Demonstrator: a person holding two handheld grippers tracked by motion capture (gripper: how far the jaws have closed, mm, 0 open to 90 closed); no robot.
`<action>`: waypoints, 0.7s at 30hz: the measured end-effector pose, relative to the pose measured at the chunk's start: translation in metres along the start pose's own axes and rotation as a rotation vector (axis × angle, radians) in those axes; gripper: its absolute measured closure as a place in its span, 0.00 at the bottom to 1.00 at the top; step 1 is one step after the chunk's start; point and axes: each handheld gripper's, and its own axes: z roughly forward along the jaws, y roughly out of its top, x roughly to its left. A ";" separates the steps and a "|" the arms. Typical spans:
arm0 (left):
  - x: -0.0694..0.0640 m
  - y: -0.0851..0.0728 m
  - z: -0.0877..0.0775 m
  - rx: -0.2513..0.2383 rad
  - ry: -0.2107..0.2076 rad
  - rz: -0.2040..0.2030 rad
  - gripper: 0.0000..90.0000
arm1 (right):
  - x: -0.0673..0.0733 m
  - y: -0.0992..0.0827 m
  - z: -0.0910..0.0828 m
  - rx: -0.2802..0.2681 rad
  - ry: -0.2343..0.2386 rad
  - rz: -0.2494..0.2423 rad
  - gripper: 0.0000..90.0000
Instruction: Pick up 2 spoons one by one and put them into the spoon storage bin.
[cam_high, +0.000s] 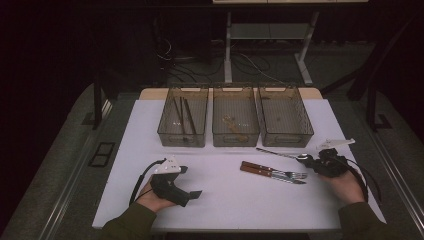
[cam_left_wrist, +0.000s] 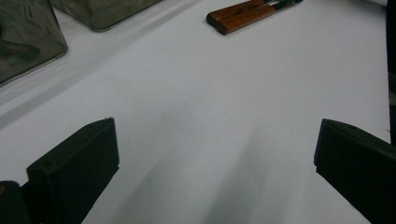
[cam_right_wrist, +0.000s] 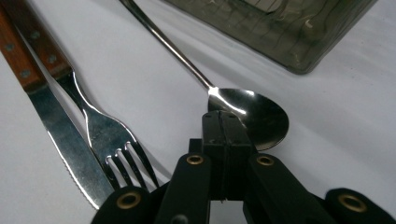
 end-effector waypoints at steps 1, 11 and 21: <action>0.000 0.000 0.000 0.002 -0.003 0.002 0.00 | -0.001 0.001 -0.003 -0.015 0.011 0.004 0.99; 0.001 -0.001 0.002 0.012 -0.007 0.002 0.00 | -0.028 0.010 -0.005 -0.047 0.038 0.077 0.63; -0.001 -0.001 0.003 0.018 -0.014 0.008 0.00 | -0.032 0.002 0.009 -0.004 0.058 0.065 0.62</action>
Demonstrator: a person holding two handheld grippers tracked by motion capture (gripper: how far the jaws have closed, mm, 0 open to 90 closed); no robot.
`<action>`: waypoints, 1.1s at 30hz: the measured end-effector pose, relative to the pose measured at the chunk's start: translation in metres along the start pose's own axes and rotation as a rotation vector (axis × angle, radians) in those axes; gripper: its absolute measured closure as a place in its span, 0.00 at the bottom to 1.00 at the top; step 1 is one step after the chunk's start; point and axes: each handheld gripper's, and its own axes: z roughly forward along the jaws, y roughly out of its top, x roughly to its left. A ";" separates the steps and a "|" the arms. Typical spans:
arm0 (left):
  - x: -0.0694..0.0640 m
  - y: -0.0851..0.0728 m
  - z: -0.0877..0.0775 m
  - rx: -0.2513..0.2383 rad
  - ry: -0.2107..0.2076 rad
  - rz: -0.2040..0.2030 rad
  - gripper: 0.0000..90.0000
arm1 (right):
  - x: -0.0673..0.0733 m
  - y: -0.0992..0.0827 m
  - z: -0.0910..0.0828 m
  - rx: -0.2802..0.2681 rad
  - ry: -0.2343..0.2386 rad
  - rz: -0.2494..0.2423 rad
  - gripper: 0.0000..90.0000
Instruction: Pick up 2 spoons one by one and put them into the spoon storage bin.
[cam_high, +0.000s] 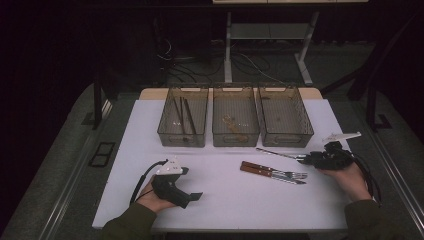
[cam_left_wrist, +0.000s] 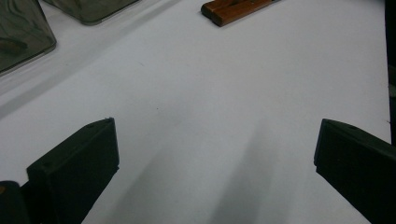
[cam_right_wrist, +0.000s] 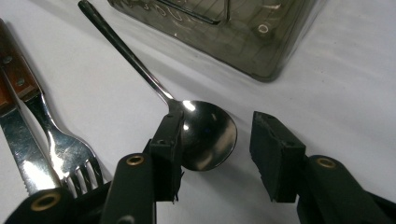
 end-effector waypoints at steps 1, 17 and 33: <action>0.000 0.000 0.000 0.001 0.000 0.001 0.00 | 0.000 0.000 0.000 -0.002 0.005 -0.005 0.63; -0.001 0.000 0.000 0.005 0.000 0.006 0.00 | 0.011 -0.005 0.000 0.022 0.066 -0.132 0.89; -0.001 0.000 0.000 0.008 0.011 0.021 0.00 | 0.010 -0.007 -0.001 0.012 0.070 -0.122 0.95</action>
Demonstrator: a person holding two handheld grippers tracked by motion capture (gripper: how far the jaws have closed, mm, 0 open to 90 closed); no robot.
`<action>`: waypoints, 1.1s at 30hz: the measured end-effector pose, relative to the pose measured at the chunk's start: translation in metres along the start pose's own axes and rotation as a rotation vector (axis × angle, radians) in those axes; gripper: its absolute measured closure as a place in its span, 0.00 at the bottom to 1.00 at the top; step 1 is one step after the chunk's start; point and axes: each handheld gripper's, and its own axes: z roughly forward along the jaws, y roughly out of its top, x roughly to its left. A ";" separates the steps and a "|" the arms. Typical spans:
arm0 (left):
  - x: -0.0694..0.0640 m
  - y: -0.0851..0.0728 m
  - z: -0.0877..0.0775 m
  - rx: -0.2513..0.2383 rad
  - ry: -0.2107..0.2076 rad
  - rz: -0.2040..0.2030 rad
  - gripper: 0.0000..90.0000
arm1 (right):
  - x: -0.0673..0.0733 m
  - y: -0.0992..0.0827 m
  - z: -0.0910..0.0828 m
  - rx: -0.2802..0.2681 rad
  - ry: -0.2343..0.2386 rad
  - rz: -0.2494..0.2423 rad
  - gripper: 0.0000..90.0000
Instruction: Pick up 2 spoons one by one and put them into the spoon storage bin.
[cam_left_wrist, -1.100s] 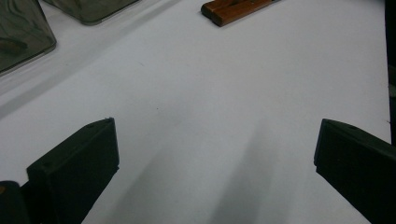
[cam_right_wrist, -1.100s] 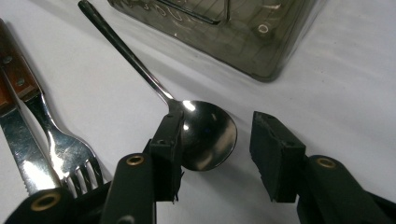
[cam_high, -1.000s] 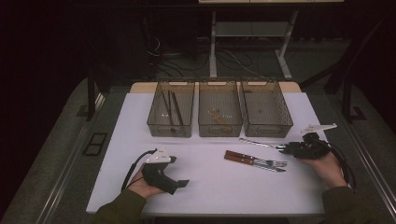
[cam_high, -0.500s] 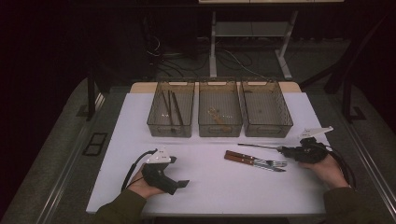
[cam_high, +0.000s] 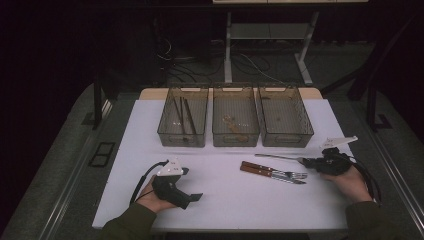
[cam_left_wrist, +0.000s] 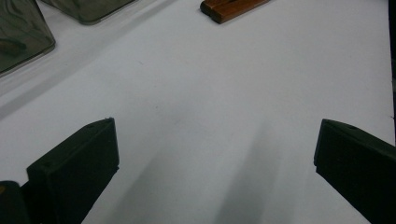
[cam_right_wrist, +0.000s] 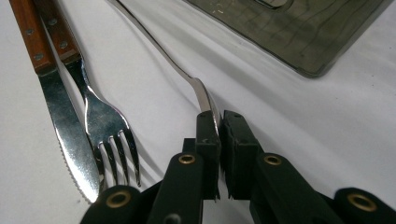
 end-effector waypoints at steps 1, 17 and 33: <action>0.000 0.000 0.000 -0.001 0.000 0.000 0.00 | 0.000 0.000 0.000 -0.002 -0.002 0.000 0.95; 0.000 0.000 0.000 0.006 0.000 -0.002 0.00 | 0.010 0.007 -0.025 -0.086 -0.017 0.007 0.95; 0.000 -0.001 0.001 0.011 0.007 -0.011 0.00 | 0.025 0.037 -0.049 -0.185 -0.090 0.062 0.95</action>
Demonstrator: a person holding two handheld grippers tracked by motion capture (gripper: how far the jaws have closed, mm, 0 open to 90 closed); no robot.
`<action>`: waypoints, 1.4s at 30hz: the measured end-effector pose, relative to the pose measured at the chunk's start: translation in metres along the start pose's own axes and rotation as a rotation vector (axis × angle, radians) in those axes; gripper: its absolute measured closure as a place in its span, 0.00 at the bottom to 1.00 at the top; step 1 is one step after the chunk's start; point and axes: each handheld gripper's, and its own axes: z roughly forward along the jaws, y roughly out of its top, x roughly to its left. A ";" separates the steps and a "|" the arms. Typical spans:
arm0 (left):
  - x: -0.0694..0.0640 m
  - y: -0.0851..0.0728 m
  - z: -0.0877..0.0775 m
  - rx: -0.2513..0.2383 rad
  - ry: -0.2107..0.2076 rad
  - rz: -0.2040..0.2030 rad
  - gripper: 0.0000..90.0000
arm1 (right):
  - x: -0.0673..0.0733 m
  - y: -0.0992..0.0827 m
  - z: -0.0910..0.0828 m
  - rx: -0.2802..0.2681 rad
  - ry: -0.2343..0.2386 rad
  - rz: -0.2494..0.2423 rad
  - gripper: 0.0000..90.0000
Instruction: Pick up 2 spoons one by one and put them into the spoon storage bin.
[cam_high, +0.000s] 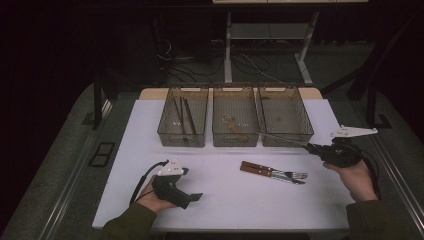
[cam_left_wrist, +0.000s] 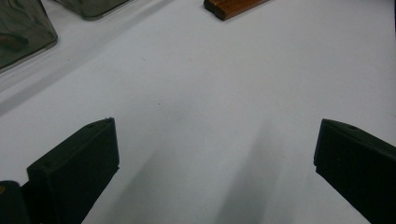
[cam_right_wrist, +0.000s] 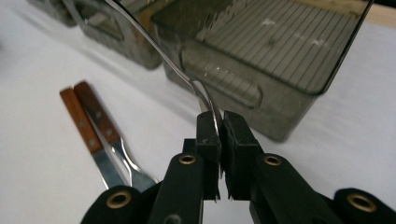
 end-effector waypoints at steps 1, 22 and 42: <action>0.000 0.000 0.000 0.001 0.001 0.000 0.00 | 0.002 0.003 0.001 -0.004 -0.007 0.000 0.95; -0.003 0.000 0.001 -0.019 -0.017 -0.007 0.00 | 0.038 0.071 0.063 -0.002 -0.093 0.086 0.95; -0.005 0.001 0.002 -0.027 -0.044 0.013 0.00 | 0.066 0.118 0.128 0.068 -0.167 0.118 0.95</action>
